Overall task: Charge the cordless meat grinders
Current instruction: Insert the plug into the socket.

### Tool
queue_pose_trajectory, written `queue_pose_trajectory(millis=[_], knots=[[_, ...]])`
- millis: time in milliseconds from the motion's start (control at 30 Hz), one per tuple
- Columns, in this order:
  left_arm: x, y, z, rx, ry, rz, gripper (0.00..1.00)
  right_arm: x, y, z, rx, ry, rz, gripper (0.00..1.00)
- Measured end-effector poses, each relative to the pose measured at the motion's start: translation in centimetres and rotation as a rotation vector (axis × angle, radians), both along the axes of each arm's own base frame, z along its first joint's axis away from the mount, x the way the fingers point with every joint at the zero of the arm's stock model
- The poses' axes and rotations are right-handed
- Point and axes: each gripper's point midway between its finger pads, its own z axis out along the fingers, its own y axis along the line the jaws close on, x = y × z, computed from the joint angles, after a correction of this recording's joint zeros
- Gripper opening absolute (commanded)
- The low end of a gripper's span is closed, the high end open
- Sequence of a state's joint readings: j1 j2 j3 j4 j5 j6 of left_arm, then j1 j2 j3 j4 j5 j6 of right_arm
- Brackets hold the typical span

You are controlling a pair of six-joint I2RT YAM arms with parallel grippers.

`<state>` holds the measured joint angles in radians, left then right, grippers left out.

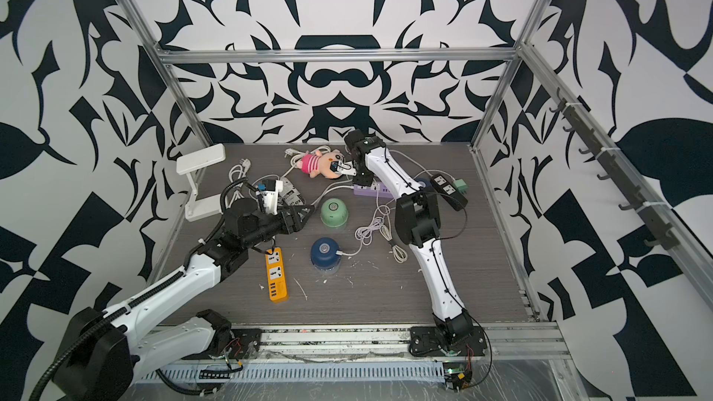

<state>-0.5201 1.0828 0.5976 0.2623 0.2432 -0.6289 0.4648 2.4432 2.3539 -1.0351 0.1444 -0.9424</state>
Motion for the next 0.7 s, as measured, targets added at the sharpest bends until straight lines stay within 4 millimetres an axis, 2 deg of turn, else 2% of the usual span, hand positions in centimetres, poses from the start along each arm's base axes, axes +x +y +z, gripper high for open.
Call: queue_pose_trajectory(millis=[500, 700], knots=[[0.0, 0.0, 0.0, -0.002, 0.003, 0.001, 0.75, 0.3, -0.3, -0.2, -0.023, -0.006, -0.008, 0.0], [-0.1, 0.2, -0.4, 0.004, 0.009, 0.01, 0.75, 1.1, -0.1, -0.4, -0.01, -0.018, -0.011, 0.0]])
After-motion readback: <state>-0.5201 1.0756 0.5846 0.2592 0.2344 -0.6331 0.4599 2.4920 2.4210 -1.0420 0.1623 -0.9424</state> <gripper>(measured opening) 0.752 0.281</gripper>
